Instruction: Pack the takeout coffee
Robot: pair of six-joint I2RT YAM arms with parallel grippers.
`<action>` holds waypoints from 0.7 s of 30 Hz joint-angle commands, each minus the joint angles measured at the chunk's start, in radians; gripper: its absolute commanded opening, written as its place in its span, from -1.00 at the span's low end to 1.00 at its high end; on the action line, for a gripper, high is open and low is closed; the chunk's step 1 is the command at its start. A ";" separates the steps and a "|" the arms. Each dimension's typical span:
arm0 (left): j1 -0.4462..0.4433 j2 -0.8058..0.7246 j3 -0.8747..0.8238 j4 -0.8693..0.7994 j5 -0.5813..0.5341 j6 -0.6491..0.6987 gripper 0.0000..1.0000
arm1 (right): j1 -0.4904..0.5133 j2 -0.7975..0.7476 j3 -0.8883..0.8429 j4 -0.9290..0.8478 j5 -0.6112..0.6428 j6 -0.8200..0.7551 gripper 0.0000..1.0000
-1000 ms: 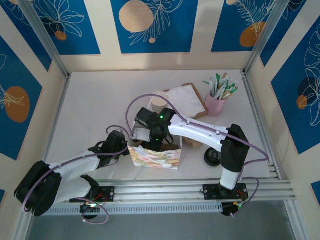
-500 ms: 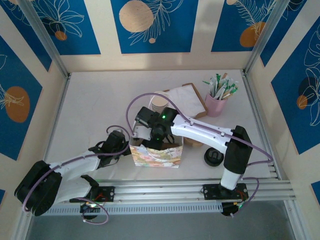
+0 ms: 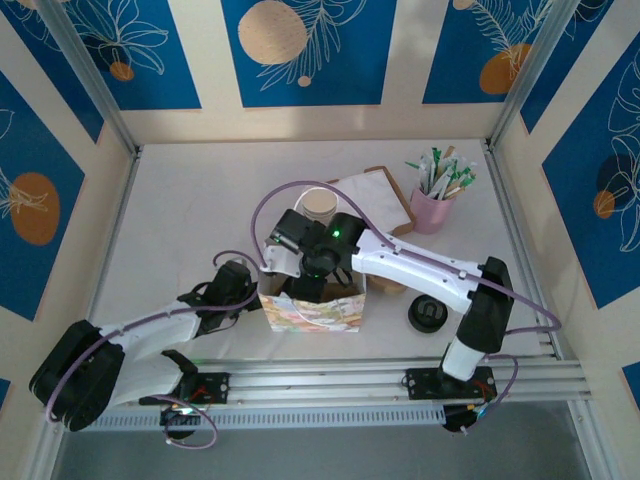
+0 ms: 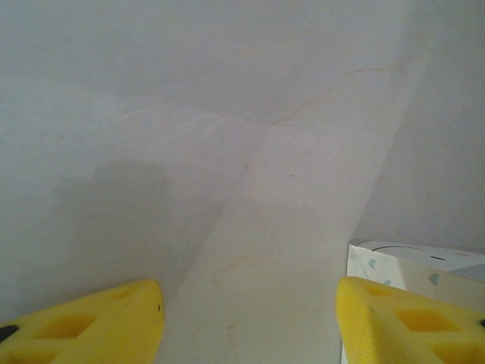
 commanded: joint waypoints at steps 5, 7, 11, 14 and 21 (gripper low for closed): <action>-0.037 0.033 -0.006 0.006 0.088 -0.004 0.25 | 0.008 -0.060 0.061 -0.026 -0.020 0.013 0.99; -0.037 0.031 -0.006 0.006 0.088 -0.003 0.25 | 0.007 -0.067 0.067 -0.031 -0.024 0.011 0.99; -0.037 0.030 -0.006 0.006 0.086 -0.004 0.25 | 0.009 -0.082 0.074 -0.033 -0.033 0.010 0.99; -0.037 0.029 -0.003 0.002 0.086 -0.003 0.25 | 0.009 -0.095 0.069 -0.025 -0.050 0.013 0.99; -0.037 0.030 0.005 -0.006 0.086 0.001 0.25 | 0.009 -0.084 0.061 -0.028 -0.057 0.013 1.00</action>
